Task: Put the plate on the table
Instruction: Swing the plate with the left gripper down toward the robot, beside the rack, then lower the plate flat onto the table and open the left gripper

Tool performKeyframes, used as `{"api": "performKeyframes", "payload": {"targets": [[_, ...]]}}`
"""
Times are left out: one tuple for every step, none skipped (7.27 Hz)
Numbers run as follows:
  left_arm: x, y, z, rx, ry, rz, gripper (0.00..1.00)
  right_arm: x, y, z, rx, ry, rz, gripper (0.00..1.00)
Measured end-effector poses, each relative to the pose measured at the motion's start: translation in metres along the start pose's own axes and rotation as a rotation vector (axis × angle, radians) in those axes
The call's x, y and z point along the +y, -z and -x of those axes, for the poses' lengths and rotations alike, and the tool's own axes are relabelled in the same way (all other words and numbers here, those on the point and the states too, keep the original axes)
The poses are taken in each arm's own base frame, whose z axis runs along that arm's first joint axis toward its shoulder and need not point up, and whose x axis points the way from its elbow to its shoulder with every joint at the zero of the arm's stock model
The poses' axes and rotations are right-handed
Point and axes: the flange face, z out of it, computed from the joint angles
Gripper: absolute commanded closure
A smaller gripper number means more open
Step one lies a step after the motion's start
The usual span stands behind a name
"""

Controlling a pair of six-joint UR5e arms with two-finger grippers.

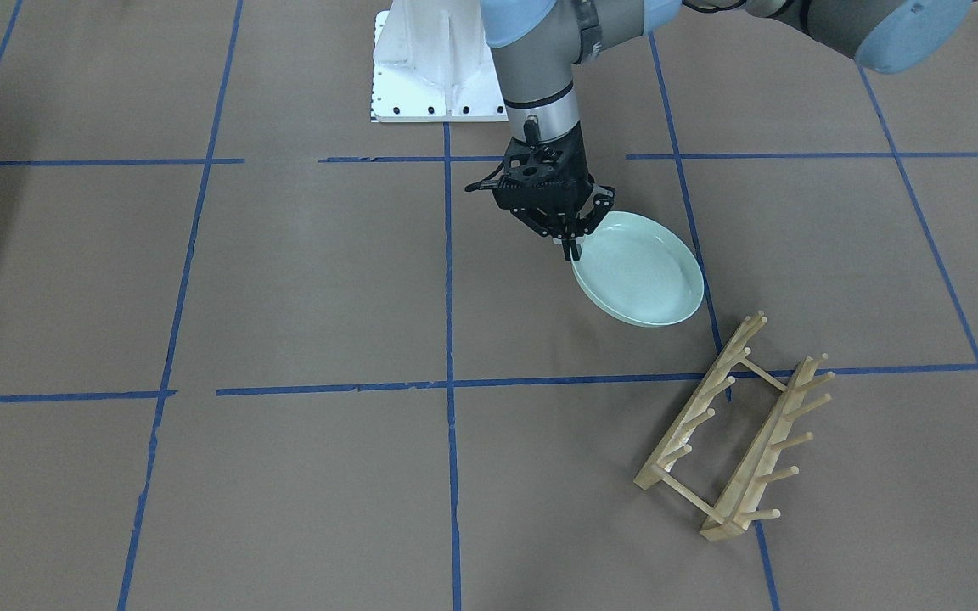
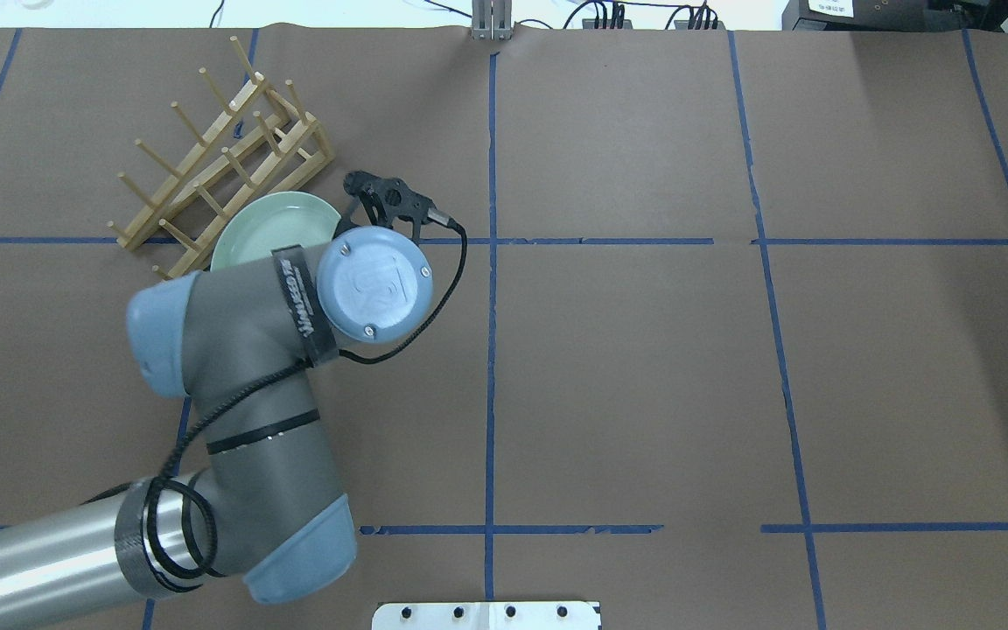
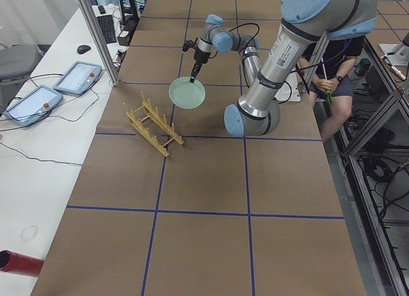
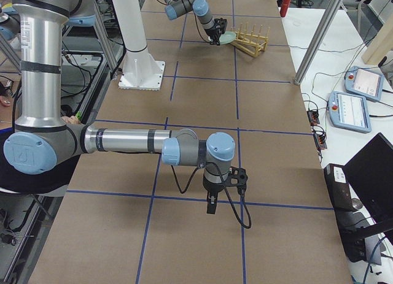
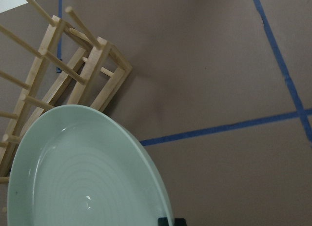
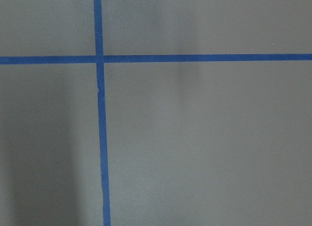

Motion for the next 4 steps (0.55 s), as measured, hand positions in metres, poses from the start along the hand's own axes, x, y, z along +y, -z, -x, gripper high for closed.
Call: {"api": "performKeyframes", "payload": {"targets": [[0.019, -0.017, -0.020, -0.042, -0.049, 0.000, 1.00, 0.000, 0.000, 0.000, 0.000, 0.000, 0.000, 0.00], [0.033, -0.031, -0.034, -0.069, -0.081, 0.007, 1.00, 0.000, 0.000, 0.000, 0.000, 0.000, 0.000, 0.00], [0.040, -0.044, -0.041, -0.088, -0.097, 0.010, 0.01, 0.000, 0.000, 0.000, 0.000, 0.000, 0.000, 0.00], [0.044, -0.055, -0.048, -0.093, -0.104, 0.007, 0.00, 0.000, 0.000, 0.000, 0.000, 0.000, 0.000, 0.00]]}}
